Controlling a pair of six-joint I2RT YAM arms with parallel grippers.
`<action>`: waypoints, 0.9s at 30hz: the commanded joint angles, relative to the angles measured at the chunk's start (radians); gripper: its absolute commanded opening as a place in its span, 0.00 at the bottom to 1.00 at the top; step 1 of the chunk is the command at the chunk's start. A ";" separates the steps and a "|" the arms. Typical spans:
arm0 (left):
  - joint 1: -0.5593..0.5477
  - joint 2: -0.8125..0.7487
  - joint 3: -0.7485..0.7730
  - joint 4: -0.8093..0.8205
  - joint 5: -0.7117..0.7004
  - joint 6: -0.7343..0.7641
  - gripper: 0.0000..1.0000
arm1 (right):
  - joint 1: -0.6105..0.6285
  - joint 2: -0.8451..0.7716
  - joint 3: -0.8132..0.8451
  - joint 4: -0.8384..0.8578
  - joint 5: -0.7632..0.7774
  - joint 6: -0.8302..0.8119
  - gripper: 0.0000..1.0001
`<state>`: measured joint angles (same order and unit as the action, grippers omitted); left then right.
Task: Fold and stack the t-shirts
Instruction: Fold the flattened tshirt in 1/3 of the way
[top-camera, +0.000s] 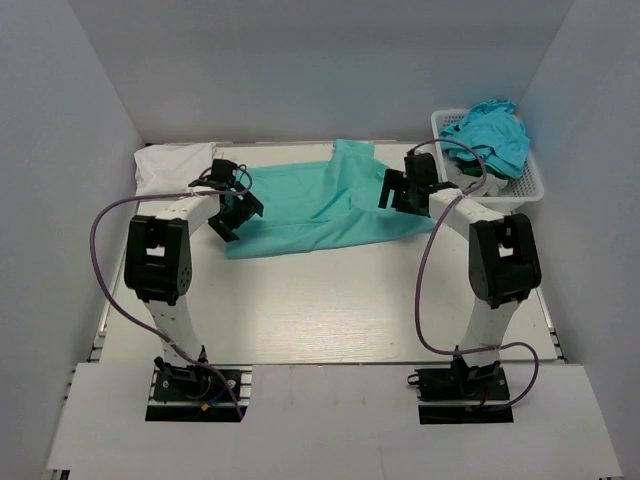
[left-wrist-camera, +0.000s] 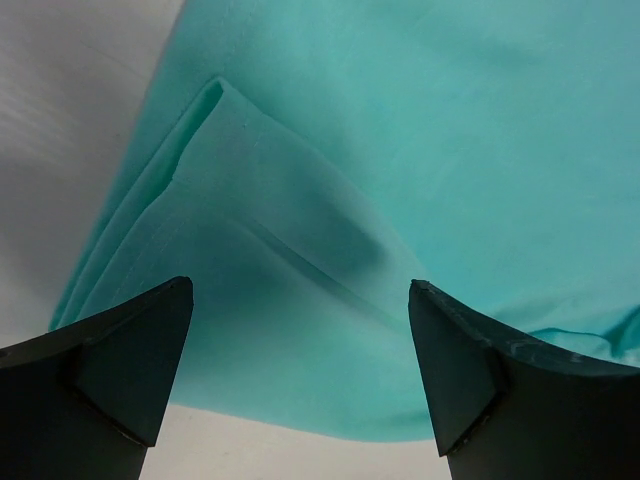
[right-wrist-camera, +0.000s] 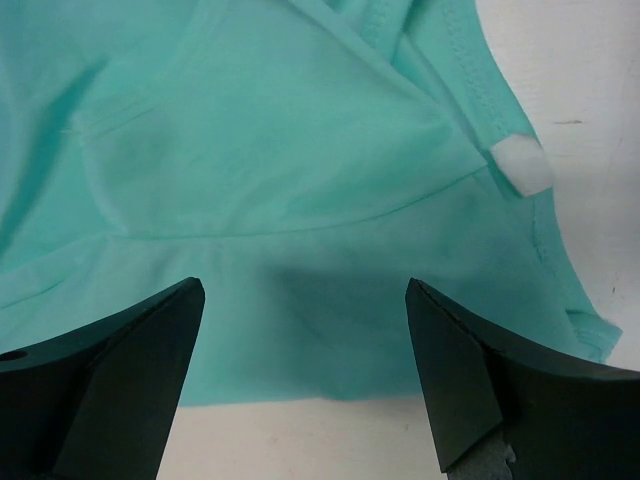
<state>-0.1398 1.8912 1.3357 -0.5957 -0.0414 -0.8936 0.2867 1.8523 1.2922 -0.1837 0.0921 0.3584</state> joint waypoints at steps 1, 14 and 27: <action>-0.007 0.022 0.037 0.002 0.031 0.028 0.99 | -0.040 0.062 0.019 0.029 0.005 0.022 0.88; -0.007 -0.118 -0.327 -0.030 0.086 0.038 0.99 | -0.064 -0.186 -0.480 0.016 -0.172 0.088 0.88; -0.006 -0.440 -0.271 -0.185 -0.040 0.140 0.99 | 0.055 -0.559 -0.509 -0.051 -0.263 -0.042 0.90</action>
<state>-0.1528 1.4708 0.9638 -0.7650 -0.0162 -0.7868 0.3405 1.3266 0.6800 -0.2111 -0.1791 0.3779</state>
